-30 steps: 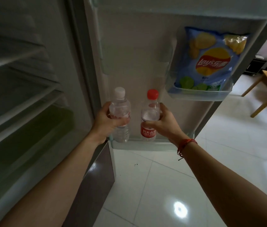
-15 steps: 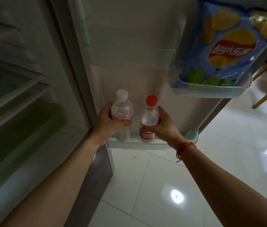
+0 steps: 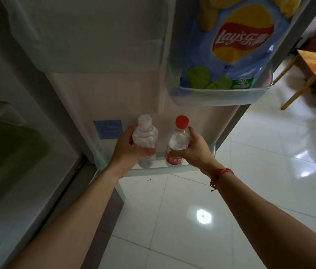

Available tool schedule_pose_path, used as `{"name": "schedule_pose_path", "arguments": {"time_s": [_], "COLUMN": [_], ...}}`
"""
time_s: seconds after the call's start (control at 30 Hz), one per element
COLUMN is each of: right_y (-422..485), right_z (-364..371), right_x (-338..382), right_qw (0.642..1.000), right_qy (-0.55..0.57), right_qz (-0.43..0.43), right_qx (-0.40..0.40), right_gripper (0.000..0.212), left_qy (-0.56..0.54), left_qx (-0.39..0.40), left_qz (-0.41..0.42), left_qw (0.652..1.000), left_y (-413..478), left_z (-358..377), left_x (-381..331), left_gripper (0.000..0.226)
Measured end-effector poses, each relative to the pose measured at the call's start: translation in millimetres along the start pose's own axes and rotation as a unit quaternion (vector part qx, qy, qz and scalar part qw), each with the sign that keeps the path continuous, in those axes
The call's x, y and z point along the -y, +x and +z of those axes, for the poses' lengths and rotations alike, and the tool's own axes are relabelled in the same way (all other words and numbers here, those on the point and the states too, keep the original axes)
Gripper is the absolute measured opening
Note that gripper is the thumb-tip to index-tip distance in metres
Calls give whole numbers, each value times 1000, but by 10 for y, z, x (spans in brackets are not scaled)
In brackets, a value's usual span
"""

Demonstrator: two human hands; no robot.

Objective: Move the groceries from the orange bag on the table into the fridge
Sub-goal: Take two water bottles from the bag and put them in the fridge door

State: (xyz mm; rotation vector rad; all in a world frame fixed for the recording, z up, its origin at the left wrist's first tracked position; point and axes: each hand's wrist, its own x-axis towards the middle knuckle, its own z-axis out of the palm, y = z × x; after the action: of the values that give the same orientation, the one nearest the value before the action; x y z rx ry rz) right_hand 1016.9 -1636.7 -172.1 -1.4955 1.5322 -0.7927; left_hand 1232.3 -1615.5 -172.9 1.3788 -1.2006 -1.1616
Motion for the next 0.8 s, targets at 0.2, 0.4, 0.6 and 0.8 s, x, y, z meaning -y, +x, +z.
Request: {"name": "schedule_pose_path", "arguments": {"time_s": [0.2,0.4,0.6,0.8], "right_y": [16,98,188,218], "right_z": [-290,-478,-538,-525], "right_x": [-170,-348,-503,-604], "right_qw": [1000,999,998,998], "right_qy": [6,-2,6,12], "right_qz": [9,22,31,46], "right_qx": [-21,-40,-45,-48], "right_gripper": [93,83,81,75], "left_qy": [2,-17,-25,-15], "left_qx": [22,41,49,43], "left_qz": [-4,-9,-3,-5], "left_qw": [1000,999,998,999], "left_y": [114,210,250,271], "left_z": [378,654,814,932], "left_x": [60,84,110,165], "left_gripper": [70,74,71,70]}}
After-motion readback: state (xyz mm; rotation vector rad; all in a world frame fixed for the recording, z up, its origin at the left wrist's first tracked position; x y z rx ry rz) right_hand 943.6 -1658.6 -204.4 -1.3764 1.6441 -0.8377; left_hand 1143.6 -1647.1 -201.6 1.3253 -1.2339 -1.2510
